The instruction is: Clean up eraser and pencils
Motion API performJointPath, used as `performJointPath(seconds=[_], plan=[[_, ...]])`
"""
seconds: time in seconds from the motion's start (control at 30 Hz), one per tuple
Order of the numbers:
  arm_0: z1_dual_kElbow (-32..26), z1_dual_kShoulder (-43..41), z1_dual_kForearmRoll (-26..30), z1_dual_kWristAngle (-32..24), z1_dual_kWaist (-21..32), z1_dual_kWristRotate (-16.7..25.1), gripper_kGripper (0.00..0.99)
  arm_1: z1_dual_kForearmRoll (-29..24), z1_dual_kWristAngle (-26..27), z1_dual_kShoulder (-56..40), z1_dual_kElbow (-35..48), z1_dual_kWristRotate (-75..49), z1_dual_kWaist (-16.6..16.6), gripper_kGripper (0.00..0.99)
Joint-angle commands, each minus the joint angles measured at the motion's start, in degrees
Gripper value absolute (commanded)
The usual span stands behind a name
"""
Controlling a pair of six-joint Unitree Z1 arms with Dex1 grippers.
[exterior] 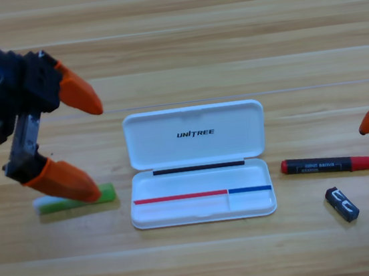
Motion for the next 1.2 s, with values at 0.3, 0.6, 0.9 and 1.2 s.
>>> performJointPath(seconds=[0.3,0.6,0.9,1.2], plan=[[0.78,0.29,0.13,-1.36,-1.19,2.05,0.990,0.54,0.30,2.65,1.10,1.37,1.30,0.988],[1.74,5.83,1.62,14.82,5.40,7.50,0.988,1.60,-11.83,6.69,-0.57,9.54,0.95,0.988],[0.78,20.86,1.45,16.75,16.65,13.12,0.982,9.24,-19.83,25.33,-10.24,20.53,-0.72,0.989],[-3.62,29.56,1.18,16.31,19.46,15.32,0.960,8.28,-18.07,34.91,-10.68,22.03,-2.92,0.986]])
